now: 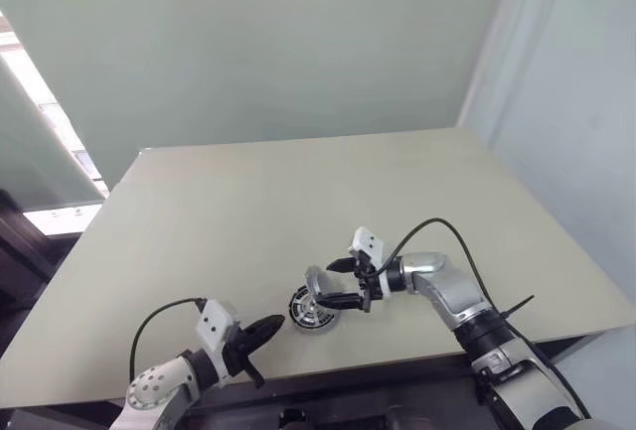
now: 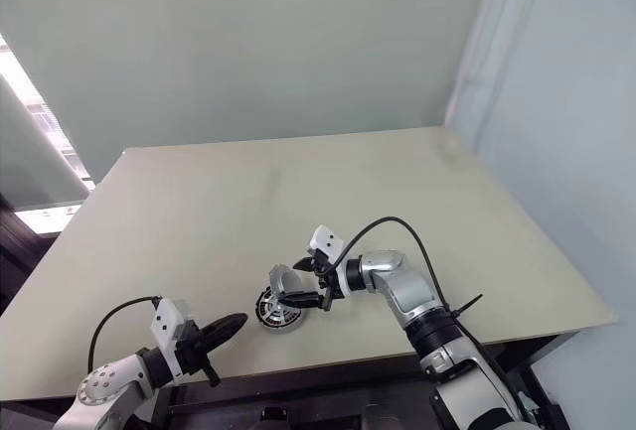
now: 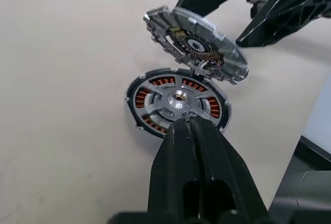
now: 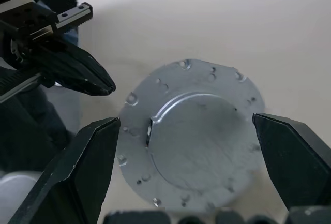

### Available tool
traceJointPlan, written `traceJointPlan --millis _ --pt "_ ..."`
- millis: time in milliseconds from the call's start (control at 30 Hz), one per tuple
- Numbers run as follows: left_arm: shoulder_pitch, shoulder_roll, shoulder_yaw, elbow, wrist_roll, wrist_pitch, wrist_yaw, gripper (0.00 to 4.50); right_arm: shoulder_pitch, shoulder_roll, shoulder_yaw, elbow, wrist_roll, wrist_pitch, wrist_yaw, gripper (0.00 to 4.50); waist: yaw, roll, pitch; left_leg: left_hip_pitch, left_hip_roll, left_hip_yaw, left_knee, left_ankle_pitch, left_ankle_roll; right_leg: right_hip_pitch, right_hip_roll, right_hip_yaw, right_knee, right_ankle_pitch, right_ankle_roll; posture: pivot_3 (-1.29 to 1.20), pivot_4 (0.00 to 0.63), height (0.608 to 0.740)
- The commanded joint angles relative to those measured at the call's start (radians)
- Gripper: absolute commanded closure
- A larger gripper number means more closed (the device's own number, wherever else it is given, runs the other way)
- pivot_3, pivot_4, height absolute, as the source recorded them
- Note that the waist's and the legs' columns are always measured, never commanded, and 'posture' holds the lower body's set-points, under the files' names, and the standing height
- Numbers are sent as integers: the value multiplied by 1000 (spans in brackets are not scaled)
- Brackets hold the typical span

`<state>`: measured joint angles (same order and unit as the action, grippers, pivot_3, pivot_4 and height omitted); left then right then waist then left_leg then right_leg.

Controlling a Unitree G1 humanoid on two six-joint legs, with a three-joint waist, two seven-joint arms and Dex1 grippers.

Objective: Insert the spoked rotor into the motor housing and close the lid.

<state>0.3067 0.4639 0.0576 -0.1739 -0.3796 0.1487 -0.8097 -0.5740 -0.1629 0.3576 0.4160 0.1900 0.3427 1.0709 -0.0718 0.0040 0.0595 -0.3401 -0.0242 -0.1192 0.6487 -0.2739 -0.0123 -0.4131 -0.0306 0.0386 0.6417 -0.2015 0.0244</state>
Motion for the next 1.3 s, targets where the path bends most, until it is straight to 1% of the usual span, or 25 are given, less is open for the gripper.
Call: traceJointPlan --millis 33,200,300,433,533,633,767,900,1100,1300 --pt "-5 10 20 -43 -19 -6 -5 4484 -38 28 -4 34 -15 -40 -4 0 0 0 0 0 0 0 0 0 0 0 0 0 0 0 0 0 0 740" --pt "1 12 26 -52 -20 -8 -1 4484 -49 78 -20 122 -15 -39 -25 0 -1 0 0 1 0 0 0 0 0 0 0 0 0 0 0 0 0 740" --pt "2 12 29 -56 -20 -7 2 4484 -44 85 -54 77 50 56 13 0 0 0 0 1 0 0 0 0 0 0 1 0 1 0 0 0 0 740" --pt "3 11 28 -54 -18 -9 0 4484 -35 59 -95 -23 145 213 72 0 1 0 0 0 0 -1 0 0 0 0 0 0 0 0 0 0 0 740" --pt "-1 6 20 -48 -15 -12 0 4484 -38 52 -164 -67 220 292 67 0 1 0 0 0 0 -1 0 0 0 0 0 0 0 0 0 0 0 740" --pt "-4 3 16 -45 -13 -12 -1 4484 -39 51 -204 -79 249 319 47 0 0 0 0 0 0 -1 0 0 0 0 0 0 1 0 0 0 0 740" --pt "-9 0 7 -39 -12 -15 -6 4484 -38 10 -232 -19 197 227 7 0 1 0 0 0 0 -1 0 0 0 0 0 0 0 0 0 0 0 740" --pt "-11 1 8 -38 -13 -14 -8 4484 -31 -1 -195 42 148 136 18 0 0 0 0 0 0 0 0 0 0 0 0 0 0 0 0 0 0 740" --pt "-12 3 7 -40 -13 -12 -12 4484 -24 36 -163 122 112 64 33 0 -3 0 0 0 1 0 0 0 0 0 1 0 1 0 0 0 0 740" --pt "-8 9 12 -48 -14 -7 -15 4484 -24 77 -146 166 94 36 39 0 -2 1 0 0 0 0 0 0 0 0 1 0 1 0 0 0 0 740"
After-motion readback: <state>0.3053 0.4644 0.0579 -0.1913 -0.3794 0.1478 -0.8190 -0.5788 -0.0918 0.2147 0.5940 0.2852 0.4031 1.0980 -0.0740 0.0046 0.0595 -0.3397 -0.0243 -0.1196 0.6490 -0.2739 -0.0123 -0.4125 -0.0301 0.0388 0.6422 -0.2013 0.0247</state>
